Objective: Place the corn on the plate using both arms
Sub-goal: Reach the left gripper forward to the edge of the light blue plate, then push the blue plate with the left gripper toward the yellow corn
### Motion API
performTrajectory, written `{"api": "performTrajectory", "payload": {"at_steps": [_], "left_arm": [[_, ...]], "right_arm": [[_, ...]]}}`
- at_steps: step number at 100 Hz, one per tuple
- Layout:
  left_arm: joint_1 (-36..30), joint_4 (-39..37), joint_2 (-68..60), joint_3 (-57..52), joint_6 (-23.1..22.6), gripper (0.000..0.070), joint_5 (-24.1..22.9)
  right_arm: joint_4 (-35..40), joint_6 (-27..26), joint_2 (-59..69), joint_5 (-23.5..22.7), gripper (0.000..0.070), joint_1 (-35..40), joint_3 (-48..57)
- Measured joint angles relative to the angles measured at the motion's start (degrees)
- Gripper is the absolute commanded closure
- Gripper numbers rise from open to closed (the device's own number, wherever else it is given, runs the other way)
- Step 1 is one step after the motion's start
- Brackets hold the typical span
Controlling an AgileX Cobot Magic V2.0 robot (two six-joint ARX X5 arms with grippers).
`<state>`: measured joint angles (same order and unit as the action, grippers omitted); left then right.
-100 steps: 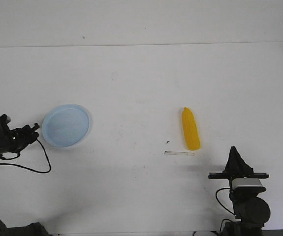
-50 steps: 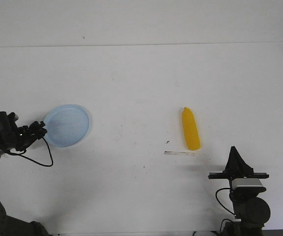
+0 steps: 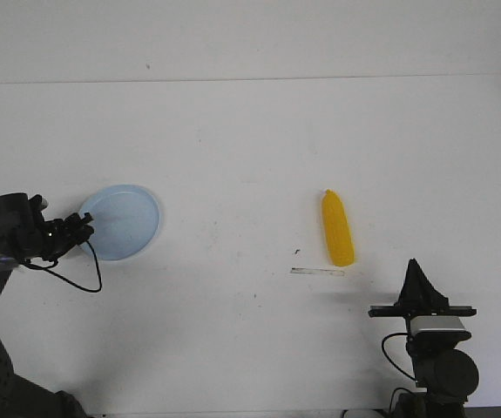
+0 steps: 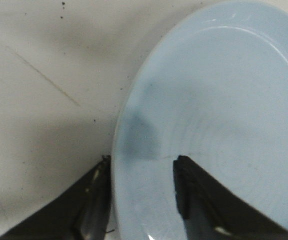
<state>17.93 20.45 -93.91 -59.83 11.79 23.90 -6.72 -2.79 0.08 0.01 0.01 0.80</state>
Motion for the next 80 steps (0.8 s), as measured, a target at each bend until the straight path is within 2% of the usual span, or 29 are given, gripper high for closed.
{"api": "performTrajectory", "payload": {"at_steps": [5, 12, 37, 52, 65, 80], "left_arm": [[0.0, 0.15, -0.2, 0.0, 0.31, 0.0646, -0.07], [0.0, 0.26, -0.26, 0.0, 0.48, 0.07, -0.24], [-0.57, 0.63, 0.09, 0.0, 2.34, 0.0699, -0.42], [-2.56, 1.75, 4.39, 0.0, 3.56, 0.0699, -0.11], [-6.56, 1.95, 9.46, 0.0, 5.16, 0.0699, 0.04], [-15.39, 1.38, 11.26, 0.0, 7.28, 0.0699, 0.11]], "right_arm": [[0.0, 0.0, 0.0, -0.02, 0.069, 0.0, 0.0], [0.0, -0.02, 0.0, -0.02, 0.069, 0.0, 0.0], [0.0, 0.0, 0.0, -0.02, 0.069, 0.0, 0.0], [0.0, -0.02, 0.0, 0.0, 0.069, 0.0, 0.0], [0.0, -0.02, 0.0, -0.02, 0.069, 0.0, 0.0], [0.0, -0.02, 0.0, -0.02, 0.069, 0.0, 0.0]]}}
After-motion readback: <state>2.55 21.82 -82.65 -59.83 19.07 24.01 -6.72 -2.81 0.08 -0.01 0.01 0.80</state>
